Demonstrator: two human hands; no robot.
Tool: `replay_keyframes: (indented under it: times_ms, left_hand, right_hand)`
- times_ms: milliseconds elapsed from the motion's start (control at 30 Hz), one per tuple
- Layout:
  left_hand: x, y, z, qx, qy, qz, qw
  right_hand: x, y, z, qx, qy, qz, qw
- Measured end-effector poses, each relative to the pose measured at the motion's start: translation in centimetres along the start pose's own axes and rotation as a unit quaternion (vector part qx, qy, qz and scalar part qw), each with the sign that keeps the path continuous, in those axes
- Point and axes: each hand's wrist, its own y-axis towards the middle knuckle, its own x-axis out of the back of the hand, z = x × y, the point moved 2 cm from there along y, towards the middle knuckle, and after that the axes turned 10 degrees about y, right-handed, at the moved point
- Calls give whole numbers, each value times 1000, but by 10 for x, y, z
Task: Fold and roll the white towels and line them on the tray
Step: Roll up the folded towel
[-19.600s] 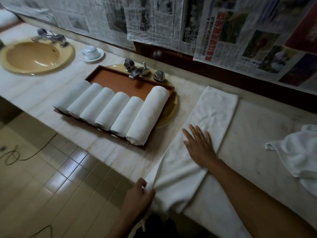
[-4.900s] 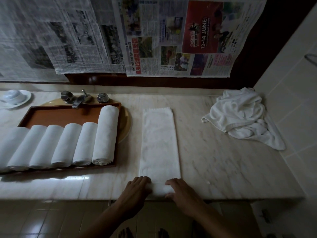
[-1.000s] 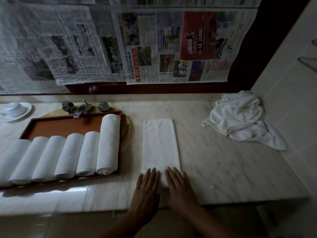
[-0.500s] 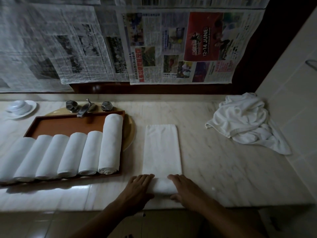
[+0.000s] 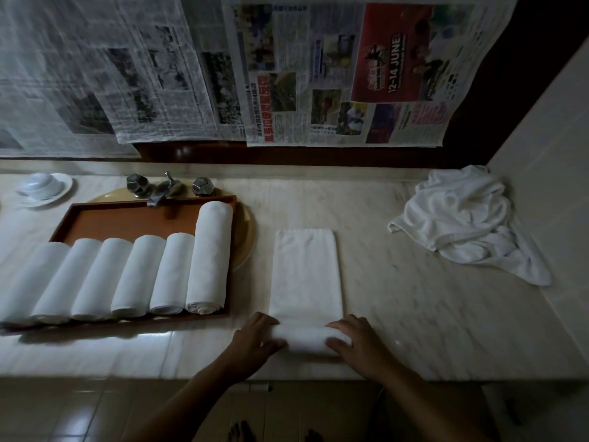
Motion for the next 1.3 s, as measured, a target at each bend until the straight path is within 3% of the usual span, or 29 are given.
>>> replay_keyframes:
  times_ms: [200,300,433,500,567,667,800,967,1133,1300]
  left_hand:
    - [8,18,-5,54,-36,27,998]
    - [15,25,-6,72,-58,36,995]
    - [16,22,-16,125,-74,-2,989]
    - [9,15,-22,115,28,-93,989]
    - [-5,8,-31,38,158,-172,972]
    - [-32,6,-45,-96,269,-121,951]
    - [-35,25,-35,-114,348,-69,928]
    - [-6,44,-26,-111,313,24,943]
    - [0,26,-14,-110,206,23,972]
    - [-10,-5,-5,-49,79,39,995]
  right_hand:
    - [-4,7,18,-45,-75,-84,993]
    - [-18,-5,32,58,-156,-176,970]
    - [-54,-17,29,172,-218,-209,938]
    - [-59,-16,23,166,-235,-196,937]
    - [-56,-11,20,160,-243,-169,942]
    - [-51,-2,16,152,-255,-120,947]
    - [-38,18,15,133,-248,-70,957]
    - [-8,32,28,99,-198,12,975]
    - [5,21,35,52,-101,73,991]
    - [-2,-2,18,-18,-9,93,995]
